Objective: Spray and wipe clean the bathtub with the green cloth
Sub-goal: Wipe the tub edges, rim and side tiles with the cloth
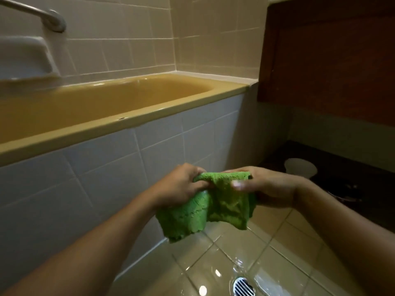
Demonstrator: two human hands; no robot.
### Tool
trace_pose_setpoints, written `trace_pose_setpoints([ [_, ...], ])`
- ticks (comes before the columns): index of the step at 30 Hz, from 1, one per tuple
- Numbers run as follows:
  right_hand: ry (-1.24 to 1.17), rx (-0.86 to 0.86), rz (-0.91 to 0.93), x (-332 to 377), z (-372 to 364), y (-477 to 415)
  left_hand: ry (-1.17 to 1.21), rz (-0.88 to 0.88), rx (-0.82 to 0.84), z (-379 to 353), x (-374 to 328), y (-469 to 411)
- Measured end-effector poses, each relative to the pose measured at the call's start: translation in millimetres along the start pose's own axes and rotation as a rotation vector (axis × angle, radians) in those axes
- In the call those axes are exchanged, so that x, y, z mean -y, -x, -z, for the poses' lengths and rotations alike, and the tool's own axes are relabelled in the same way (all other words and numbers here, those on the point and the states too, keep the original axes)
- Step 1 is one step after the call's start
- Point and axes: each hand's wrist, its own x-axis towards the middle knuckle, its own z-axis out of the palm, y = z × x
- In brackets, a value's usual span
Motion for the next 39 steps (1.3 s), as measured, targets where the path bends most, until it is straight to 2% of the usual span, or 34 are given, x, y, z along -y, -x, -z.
trace_pose_setpoints([
  [3,0.125,-0.350,0.041,-11,12,-1,-0.089,0.023,0.047,7,-8,-22],
  [6,0.005,-0.453,0.097,-19,36,8,-0.106,0.119,0.212,15,-4,-36],
  [8,-0.037,-0.522,0.124,-26,51,16,-0.003,0.135,0.262,17,-2,-46],
  [10,-0.070,-0.577,0.136,-33,59,19,0.156,0.116,0.200,13,-3,-58],
  [12,0.000,-0.609,0.123,-33,69,25,0.203,0.071,0.081,8,-5,-72],
  [17,0.249,-0.329,-0.050,9,94,38,-0.076,-0.216,-0.113,3,-27,-106],
  [19,0.359,-0.420,-0.033,17,98,17,-0.166,-0.271,-0.104,10,-46,-126],
  [22,0.438,-0.716,0.051,20,108,-10,-0.307,-0.329,-0.121,29,-65,-163],
  [26,0.310,-0.922,0.128,30,133,-16,-0.202,-0.234,-0.103,68,-71,-206],
  [29,0.238,-0.944,0.240,41,149,-28,-0.178,-0.225,-0.105,85,-69,-238],
  [32,0.267,-0.950,0.186,55,163,-46,-0.200,-0.232,-0.204,89,-62,-266],
  [34,0.283,-1.051,0.136,62,179,-57,-0.310,-0.222,-0.304,96,-52,-276],
  [36,0.231,-1.176,0.131,66,197,-67,-0.521,-0.148,-0.327,107,-36,-276],
  [38,0.133,-1.303,0.154,71,215,-72,-0.769,-0.041,-0.182,120,-17,-272],
  [39,0.110,-1.370,0.169,75,225,-74,-0.819,-0.010,-0.078,126,-7,-270],
])
